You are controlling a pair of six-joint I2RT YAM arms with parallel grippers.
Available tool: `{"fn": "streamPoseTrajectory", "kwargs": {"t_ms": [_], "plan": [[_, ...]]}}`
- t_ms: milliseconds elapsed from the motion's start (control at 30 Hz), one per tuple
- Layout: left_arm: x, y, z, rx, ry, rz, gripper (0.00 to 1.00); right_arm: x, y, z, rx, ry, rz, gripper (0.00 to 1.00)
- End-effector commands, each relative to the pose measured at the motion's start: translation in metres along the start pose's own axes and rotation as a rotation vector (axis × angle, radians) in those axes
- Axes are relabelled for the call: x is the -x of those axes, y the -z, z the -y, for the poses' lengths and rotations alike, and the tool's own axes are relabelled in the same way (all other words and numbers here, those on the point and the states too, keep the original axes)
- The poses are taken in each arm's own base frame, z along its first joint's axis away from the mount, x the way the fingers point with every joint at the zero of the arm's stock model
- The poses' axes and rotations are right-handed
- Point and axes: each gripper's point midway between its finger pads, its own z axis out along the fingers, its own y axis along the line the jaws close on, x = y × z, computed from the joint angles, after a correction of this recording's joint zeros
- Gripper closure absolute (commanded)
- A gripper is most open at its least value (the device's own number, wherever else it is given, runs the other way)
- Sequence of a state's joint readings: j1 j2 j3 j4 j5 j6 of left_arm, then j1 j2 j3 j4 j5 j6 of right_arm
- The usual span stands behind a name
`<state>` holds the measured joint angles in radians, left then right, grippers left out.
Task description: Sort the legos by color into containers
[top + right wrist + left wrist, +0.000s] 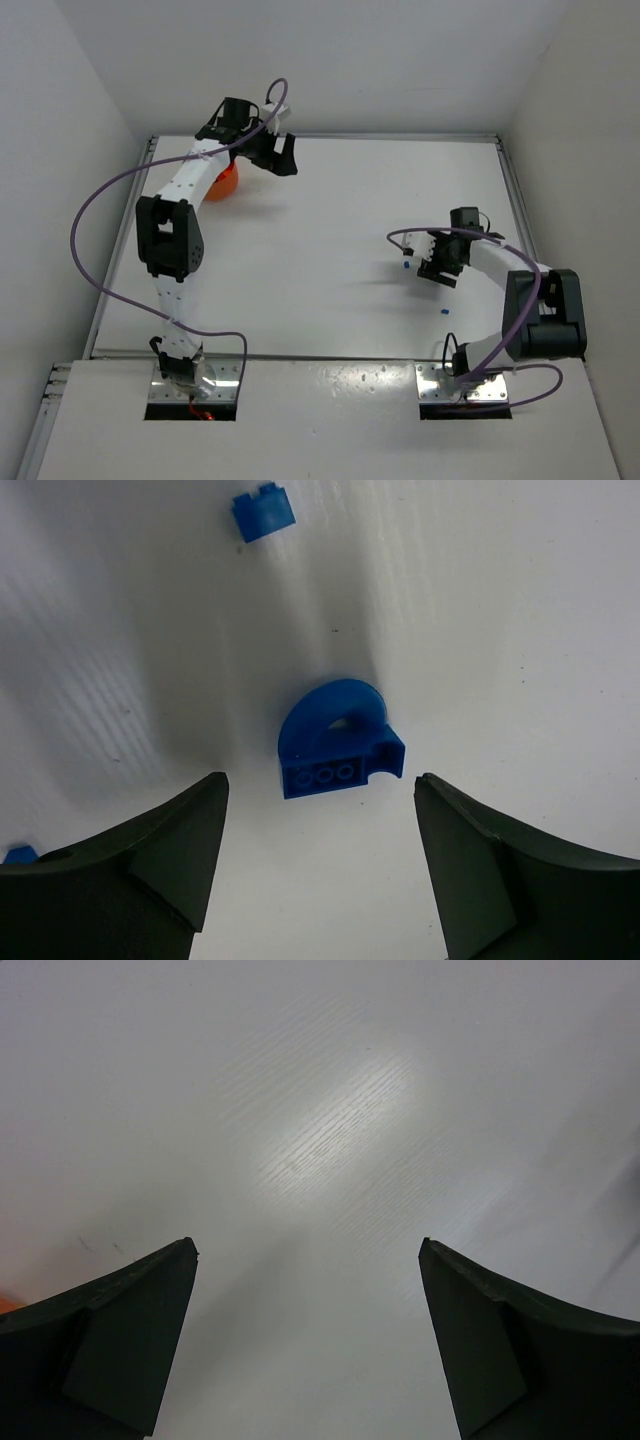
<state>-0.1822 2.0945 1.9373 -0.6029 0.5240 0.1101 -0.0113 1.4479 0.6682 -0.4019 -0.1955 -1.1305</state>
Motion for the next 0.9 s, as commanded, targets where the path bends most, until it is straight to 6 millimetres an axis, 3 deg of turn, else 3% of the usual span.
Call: {"fn": "streamPoseTrajectory", "kwargs": {"t_ms": [0, 267, 667, 867], "plan": [[0.012, 0.003, -0.006, 0.016, -0.003, 0.039, 0.01, 0.000, -0.005, 0.023, -0.078, 0.043, -0.027, 0.25], [0.011, 0.003, -0.015, 0.041, 0.012, 0.037, 0.01, 0.003, -0.018, 0.025, -0.070, 0.049, -0.031, 0.35], [0.011, 0.003, -0.014, 0.041, 0.041, 0.038, 0.01, 0.001, -0.032, 0.015, 0.012, 0.007, -0.032, 0.78], [0.007, 0.002, -0.012, 0.030, 0.037, 0.030, 0.01, 0.035, -0.012, 0.029, 0.026, -0.054, 0.088, 0.89]]}}
